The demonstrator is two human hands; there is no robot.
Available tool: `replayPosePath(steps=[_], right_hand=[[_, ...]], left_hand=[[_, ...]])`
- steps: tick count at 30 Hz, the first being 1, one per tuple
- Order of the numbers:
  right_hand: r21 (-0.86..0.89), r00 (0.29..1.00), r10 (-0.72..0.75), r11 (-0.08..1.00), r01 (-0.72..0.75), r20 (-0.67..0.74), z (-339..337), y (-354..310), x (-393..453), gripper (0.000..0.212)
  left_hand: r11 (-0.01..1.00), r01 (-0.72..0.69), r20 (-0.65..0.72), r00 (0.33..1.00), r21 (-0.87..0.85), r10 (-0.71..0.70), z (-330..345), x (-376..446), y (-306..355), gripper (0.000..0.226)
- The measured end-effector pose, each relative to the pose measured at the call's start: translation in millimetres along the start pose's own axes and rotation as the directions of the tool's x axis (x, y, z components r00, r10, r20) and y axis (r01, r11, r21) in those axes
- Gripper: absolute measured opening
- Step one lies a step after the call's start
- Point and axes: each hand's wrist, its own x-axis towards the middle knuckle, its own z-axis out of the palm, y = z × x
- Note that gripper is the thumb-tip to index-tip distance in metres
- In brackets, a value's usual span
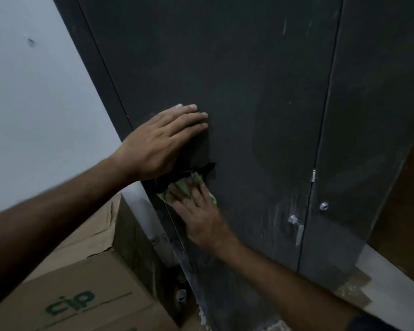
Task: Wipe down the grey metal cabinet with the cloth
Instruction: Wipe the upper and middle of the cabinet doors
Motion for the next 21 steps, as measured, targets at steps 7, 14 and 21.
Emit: replayPosePath(steps=[7,14,21], right_hand=[[-0.023,0.607,-0.698,0.649,0.761,0.379,-18.3,51.5,-19.1,0.054],[0.112,0.716,-0.587,0.797,0.594,0.378,-12.5,15.6,-24.3,0.060],[0.103,0.826,-0.544,0.839,0.534,0.147,-27.5,103.6,-15.7,0.066]], left_hand=[[0.996,0.076,-0.015,0.997,0.042,-0.075,0.0,1.0,6.8,0.054],[0.964,0.217,-0.128,0.972,0.152,-0.198,12.4,7.2,23.6,0.054],[0.939,0.285,-0.165,0.953,0.195,-0.255,18.8,-5.6,27.0,0.052]])
